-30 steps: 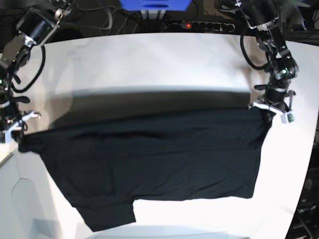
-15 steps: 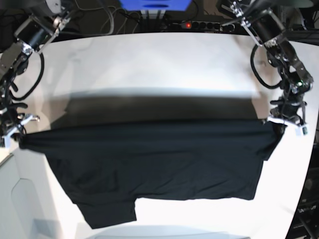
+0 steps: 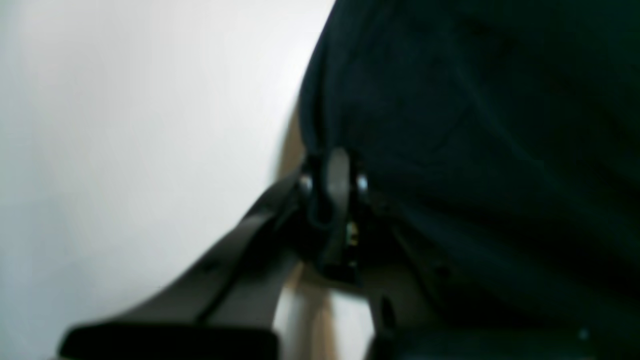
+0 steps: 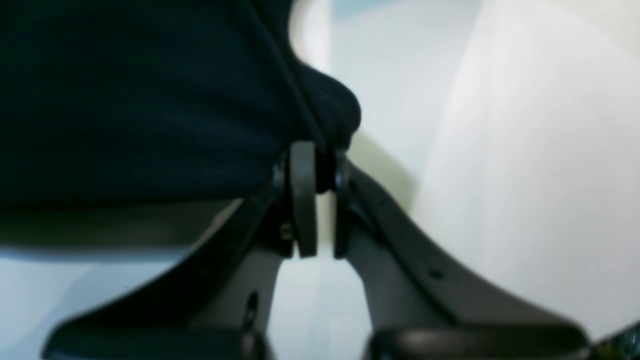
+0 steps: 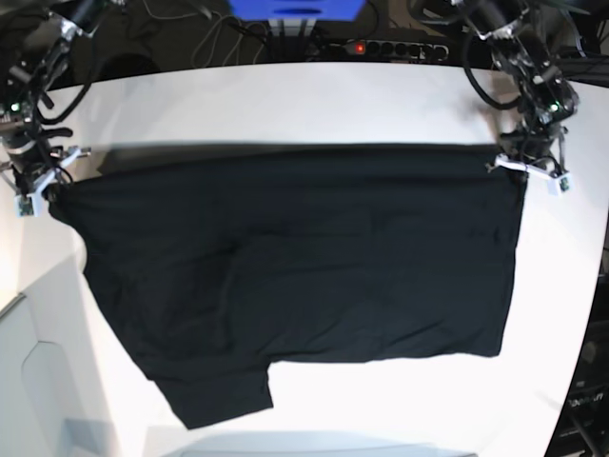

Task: Fold the T-shirt properly
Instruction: 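Drag the shirt toward the robot with both grippers holding the edge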

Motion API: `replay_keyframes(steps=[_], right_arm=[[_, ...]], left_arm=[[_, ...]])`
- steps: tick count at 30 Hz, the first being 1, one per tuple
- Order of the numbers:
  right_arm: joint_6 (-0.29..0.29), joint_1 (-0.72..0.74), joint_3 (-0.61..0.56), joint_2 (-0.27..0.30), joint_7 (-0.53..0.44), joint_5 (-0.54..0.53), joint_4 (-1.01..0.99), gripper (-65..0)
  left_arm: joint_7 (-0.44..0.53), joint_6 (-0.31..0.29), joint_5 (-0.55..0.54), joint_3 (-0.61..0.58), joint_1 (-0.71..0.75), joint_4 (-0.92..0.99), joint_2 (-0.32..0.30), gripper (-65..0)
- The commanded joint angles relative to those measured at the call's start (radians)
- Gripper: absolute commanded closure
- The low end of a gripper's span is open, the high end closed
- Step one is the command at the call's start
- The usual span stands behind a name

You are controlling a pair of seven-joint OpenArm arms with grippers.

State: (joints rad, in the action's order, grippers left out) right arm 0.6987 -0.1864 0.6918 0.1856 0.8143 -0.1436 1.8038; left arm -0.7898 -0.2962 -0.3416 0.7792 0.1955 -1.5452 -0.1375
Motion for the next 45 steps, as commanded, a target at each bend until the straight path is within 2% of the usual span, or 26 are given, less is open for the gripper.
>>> replay_keyframes(steps=[1, 4, 10, 15, 21, 45], right_arm=[[-0.001, -0.003, 0.033, 0.018, -0.022, -0.001, 0.032, 0.0], [-0.001, -0.031, 0.087, -0.019, -0.022, -0.001, 0.054, 0.0], [-0.001, -0.098, 0.150, -0.042, -0.022, -0.001, 0.049, 0.0], [-0.001, -0.143, 0.151, -0.039, -0.022, -0.001, 0.046, 0.0], [-0.001, -0.198, 0.147, -0.038, -0.022, 0.002, 0.046, 0.0], [-0.001, -0.282, 0.147, -0.045, -0.020, 0.003, 0.043, 0.0]], left_arm=[[0.023, 0.005, 0.000, 0.009, 0.006, -0.024, -0.018, -0.1], [0.027, 0.005, 0.000, 0.009, 0.046, -0.044, -0.018, -0.1], [0.023, 0.005, 0.000, 0.009, 0.127, -0.136, 0.012, -0.1], [0.028, 0.005, 0.000, 0.009, 0.241, -0.235, 0.054, -0.1], [0.034, 0.005, 0.000, 0.010, 0.321, -0.251, 0.060, -0.1], [0.022, 0.005, 0.000, 0.010, 0.351, -0.243, 0.062, -0.5]])
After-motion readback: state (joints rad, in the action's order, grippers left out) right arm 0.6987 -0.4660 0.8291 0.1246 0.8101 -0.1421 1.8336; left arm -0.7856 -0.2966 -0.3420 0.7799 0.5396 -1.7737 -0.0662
